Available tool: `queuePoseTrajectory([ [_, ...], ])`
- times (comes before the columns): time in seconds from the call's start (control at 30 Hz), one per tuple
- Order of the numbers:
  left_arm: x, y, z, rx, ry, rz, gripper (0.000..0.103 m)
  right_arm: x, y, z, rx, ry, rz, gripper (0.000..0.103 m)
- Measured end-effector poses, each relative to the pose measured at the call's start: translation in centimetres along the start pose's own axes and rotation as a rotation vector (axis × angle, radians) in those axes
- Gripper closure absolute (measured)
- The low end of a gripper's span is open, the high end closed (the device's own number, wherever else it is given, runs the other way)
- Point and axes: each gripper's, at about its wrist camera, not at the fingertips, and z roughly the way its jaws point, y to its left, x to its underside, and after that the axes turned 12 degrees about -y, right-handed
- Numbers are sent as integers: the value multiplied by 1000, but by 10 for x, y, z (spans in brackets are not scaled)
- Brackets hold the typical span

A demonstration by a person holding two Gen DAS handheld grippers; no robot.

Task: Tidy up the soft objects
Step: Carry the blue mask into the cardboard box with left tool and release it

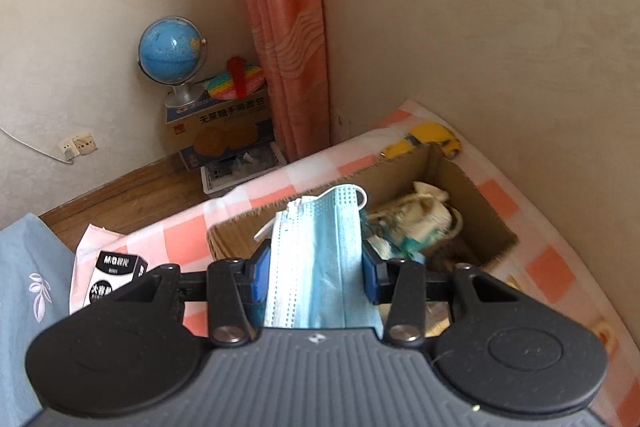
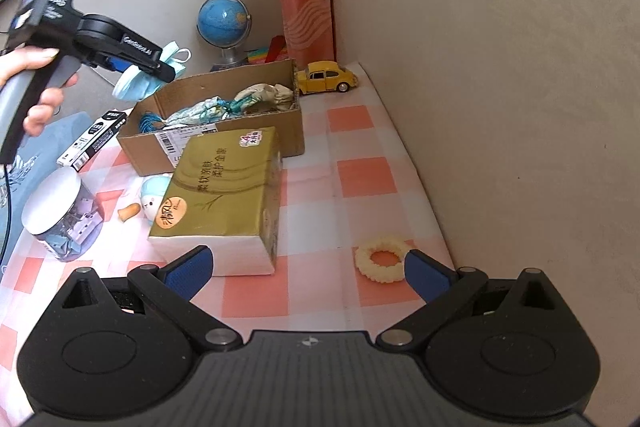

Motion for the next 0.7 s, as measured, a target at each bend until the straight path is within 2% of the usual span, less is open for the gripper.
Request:
queuePoseTrajectory([
  [0.03,0,1,5,-13,-7,-7,57,0,-1,1,3,1,3,0],
  [0.07,0,2,9,-23,-4,-15,47,0,-2,2,5,2,6,0],
  [0.1,1,3,13,-30,2,-22,30,0,-3,2,5,3,8,0],
  [0.13,2,4,15,-40,3,-32,21,0,-3,2,5,3,9,0],
  [0.37,6,6,-9,-51,-28,-51,18,-2,-1,-7,3,-20,5,0],
  [0.43,8,3,-21,-54,-35,-49,13,-3,1,-10,1,-27,4,0],
  [0.7,32,-13,-85,-35,-90,-59,8,-2,7,-26,-24,-68,-19,0],
])
